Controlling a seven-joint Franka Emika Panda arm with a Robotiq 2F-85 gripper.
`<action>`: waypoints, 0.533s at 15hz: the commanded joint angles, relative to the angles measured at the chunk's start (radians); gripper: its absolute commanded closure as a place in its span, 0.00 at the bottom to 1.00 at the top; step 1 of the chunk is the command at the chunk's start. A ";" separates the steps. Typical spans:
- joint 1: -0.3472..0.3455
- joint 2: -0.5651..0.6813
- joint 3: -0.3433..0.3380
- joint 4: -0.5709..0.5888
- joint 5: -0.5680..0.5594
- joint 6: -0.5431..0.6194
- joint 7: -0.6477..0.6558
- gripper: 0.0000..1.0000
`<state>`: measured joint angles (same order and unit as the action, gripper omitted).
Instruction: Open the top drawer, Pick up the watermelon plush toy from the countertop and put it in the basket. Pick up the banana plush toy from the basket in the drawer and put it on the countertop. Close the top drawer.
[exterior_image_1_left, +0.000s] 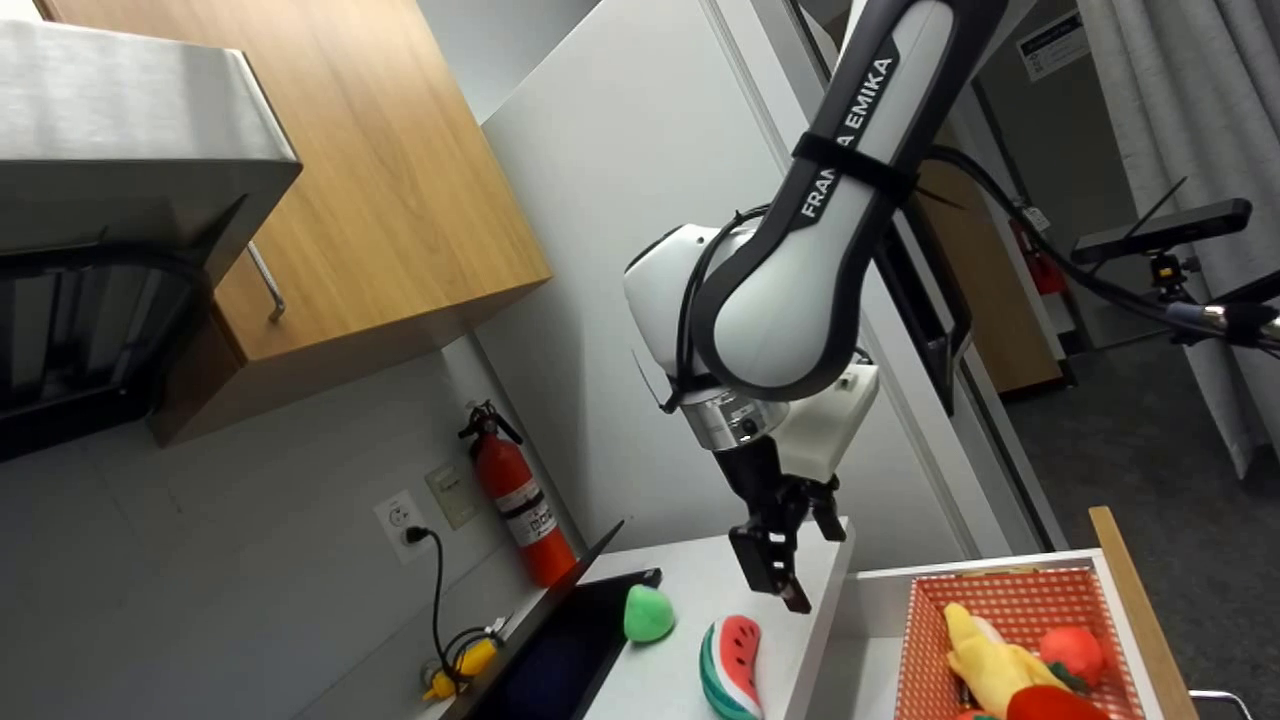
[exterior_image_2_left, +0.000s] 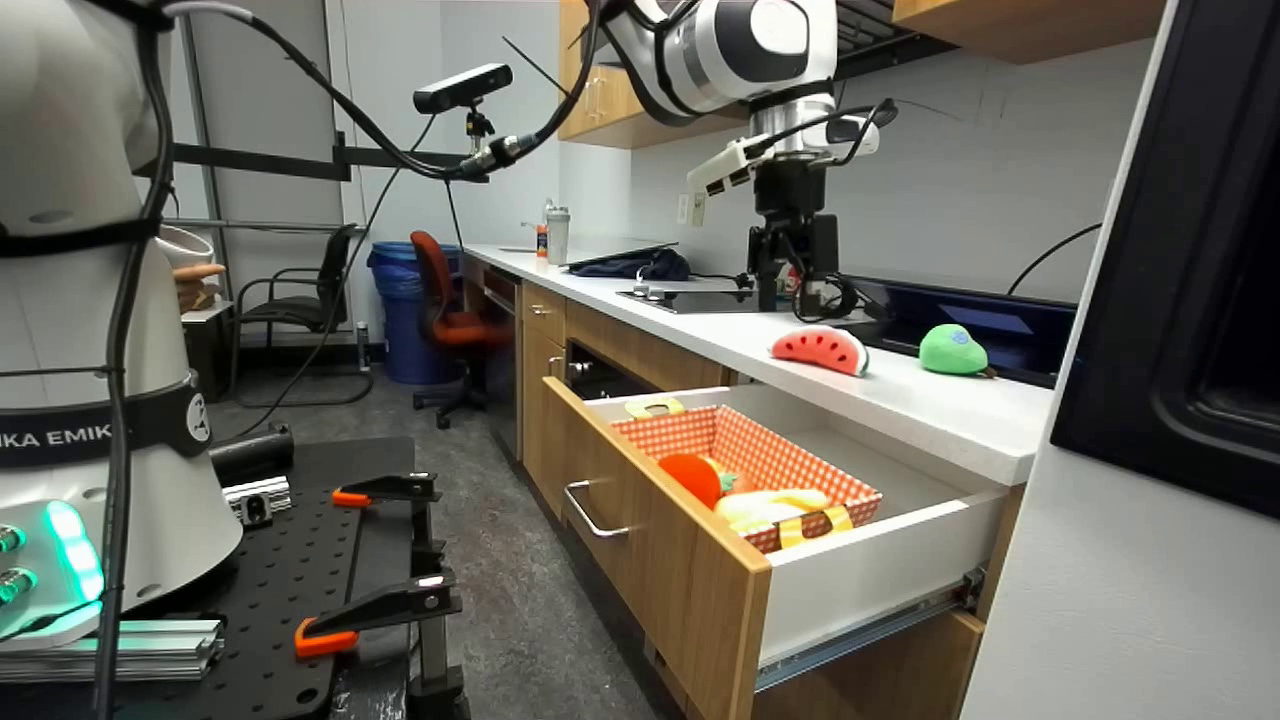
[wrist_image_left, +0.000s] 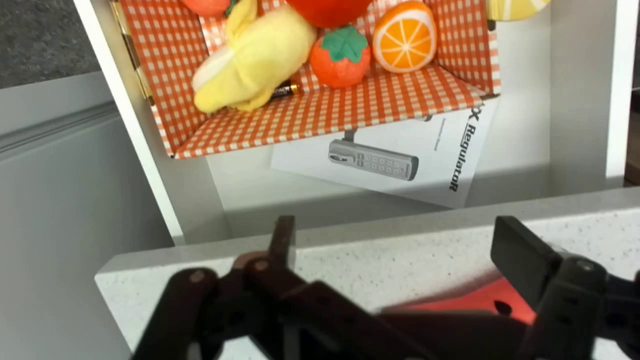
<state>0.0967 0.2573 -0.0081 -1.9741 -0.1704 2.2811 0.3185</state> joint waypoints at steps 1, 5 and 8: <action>0.017 0.057 0.001 0.082 0.005 0.026 0.063 0.00; 0.036 0.110 -0.002 0.155 0.024 0.041 0.138 0.00; 0.058 0.147 -0.002 0.214 0.039 0.043 0.199 0.00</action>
<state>0.1308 0.3520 -0.0058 -1.8416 -0.1583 2.3190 0.4558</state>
